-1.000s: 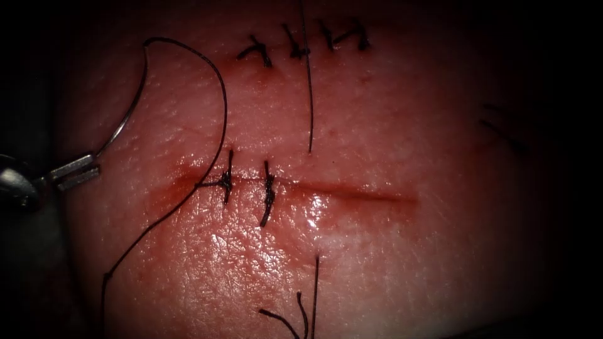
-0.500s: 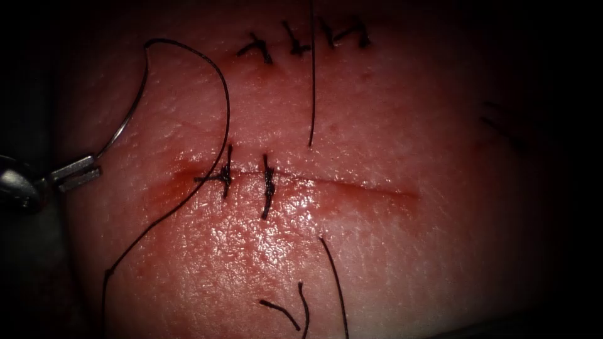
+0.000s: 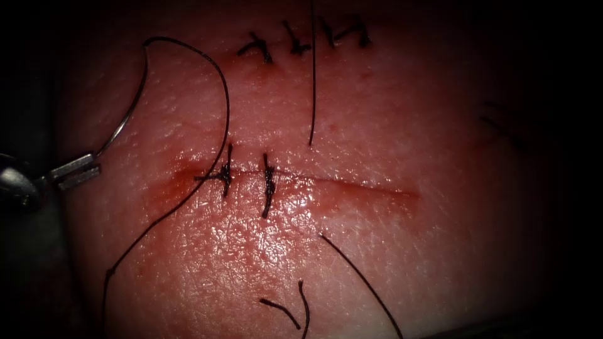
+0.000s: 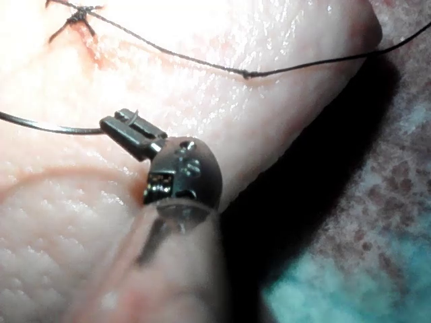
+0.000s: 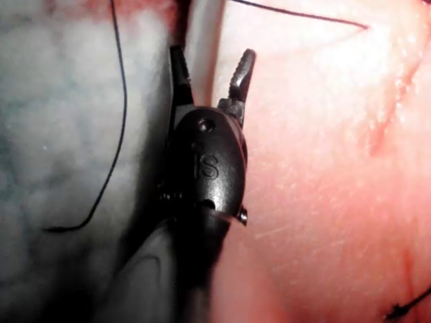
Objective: Wound Closure
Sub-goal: Pull suture through incision until only a short tail is left
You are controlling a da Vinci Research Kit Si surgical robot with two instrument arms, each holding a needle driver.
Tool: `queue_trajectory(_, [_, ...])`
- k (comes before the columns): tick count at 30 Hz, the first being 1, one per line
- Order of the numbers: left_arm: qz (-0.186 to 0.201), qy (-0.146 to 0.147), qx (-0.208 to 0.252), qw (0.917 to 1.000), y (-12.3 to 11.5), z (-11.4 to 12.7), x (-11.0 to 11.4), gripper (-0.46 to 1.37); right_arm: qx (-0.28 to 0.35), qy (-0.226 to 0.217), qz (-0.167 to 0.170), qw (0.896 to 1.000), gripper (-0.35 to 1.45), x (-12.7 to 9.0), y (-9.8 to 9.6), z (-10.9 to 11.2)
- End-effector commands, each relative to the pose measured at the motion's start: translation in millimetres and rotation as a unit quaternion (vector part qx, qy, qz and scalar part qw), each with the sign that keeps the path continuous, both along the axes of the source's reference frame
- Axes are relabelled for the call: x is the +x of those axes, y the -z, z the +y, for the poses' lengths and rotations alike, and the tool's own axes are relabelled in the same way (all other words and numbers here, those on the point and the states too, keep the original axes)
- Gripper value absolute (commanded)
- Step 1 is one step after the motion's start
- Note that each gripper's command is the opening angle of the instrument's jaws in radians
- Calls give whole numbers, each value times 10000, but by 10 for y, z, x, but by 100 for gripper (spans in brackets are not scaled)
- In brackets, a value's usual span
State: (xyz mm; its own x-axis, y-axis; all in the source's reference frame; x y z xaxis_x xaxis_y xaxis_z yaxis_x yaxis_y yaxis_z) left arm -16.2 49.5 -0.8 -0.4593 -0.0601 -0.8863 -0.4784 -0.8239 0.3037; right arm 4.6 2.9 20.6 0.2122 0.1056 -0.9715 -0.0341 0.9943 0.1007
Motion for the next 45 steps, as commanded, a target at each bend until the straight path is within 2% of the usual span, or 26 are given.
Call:
queue_trajectory(1, [-1,-32,27,10000,0,0,0,-35,41,-69,-17,10000,142,-9,-1,5])
queue_trajectory(5, [-4,-35,32,10000,1,1,0,-35,84,-201,-17,9998,141,-29,-2,14])
queue_trajectory(9, [11,-46,13,10000,1,2,0,-35,33,-283,29,9996,127,-47,-4,23])
queue_trajectory(14, [24,-19,24,10000,0,4,-5,-35,43,-435,-61,9990,122,-48,-22,41])
queue_trajectory(18, [8,-37,50,10000,1,9,-16,-35,72,-419,-18,9991,120,-29,-45,66])
queue_trajectory(21, [-41,-84,42,9999,2,9,-25,-35,43,-521,-91,9986,133,-9,-62,82])
queue_trajectory(29, [-54,-105,36,9999,3,6,-20,-35,96,-310,-132,9994,136,45,-111,95])
queue_trajectory(36, [-19,-73,45,10000,4,5,-11,-35,156,-181,-45,9997,133,80,-125,92])
queue_trajectory(45, [-51,-101,5,9999,11,3,-14,-35,198,13,120,9997,128,114,-128,86])
